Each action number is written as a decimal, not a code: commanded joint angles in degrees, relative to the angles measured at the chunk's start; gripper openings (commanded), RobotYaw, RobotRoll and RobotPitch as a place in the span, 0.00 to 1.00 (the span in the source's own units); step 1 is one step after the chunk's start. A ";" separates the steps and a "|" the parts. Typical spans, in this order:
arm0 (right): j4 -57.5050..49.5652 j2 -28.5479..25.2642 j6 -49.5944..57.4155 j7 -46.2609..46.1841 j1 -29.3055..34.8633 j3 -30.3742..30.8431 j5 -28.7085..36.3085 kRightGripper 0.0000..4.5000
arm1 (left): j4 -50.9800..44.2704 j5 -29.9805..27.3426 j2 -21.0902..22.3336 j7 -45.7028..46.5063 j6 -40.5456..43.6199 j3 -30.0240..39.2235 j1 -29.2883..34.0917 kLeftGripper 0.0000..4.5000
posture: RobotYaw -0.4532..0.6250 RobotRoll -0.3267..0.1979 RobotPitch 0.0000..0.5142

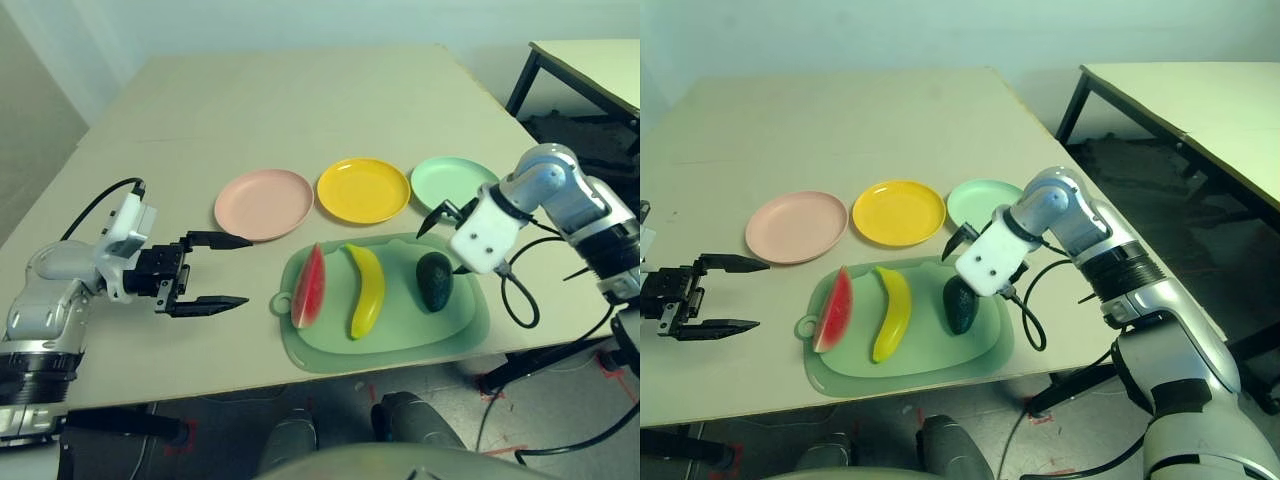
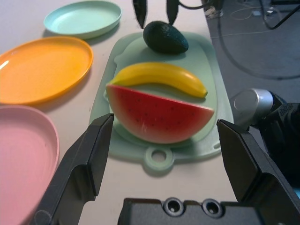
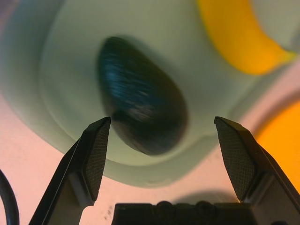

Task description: Place the fruits into color-matched plates.

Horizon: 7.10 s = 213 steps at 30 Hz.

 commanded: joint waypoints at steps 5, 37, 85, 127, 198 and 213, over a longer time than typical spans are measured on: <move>-2.73 -3.36 0.46 0.31 0.68 6.97 2.97 0.99 | -0.45 0.92 -0.23 0.18 -1.48 -0.05 -0.06 0.99 | 0.33 0.62 0.04; -6.06 -1.68 9.22 0.31 3.00 6.21 4.05 0.01 | 2.78 3.07 -1.09 -0.90 -5.29 -1.41 -1.22 1.00 | 0.32 0.62 0.04; 21.64 4.52 -2.12 -1.16 -5.78 3.04 -10.57 0.81 | 4.52 3.31 -1.40 -1.30 -8.34 -1.99 -2.91 1.00 | 0.33 0.62 0.00; 55.48 16.67 15.65 -43.02 -22.90 -3.29 -27.36 0.69 | -4.75 -0.21 -3.51 24.98 20.09 2.18 -4.96 1.00 | 0.37 0.62 0.06; 12.16 25.24 0.04 -4.27 -8.84 8.69 -16.61 0.95 | -5.05 -1.13 -1.34 5.86 10.06 2.35 0.99 1.00 | 0.42 0.62 0.14; 9.30 13.19 3.75 0.31 -9.92 10.55 -7.21 0.37 | -1.11 -0.10 -2.74 6.35 8.12 0.95 -1.79 1.00 | 0.39 0.62 0.13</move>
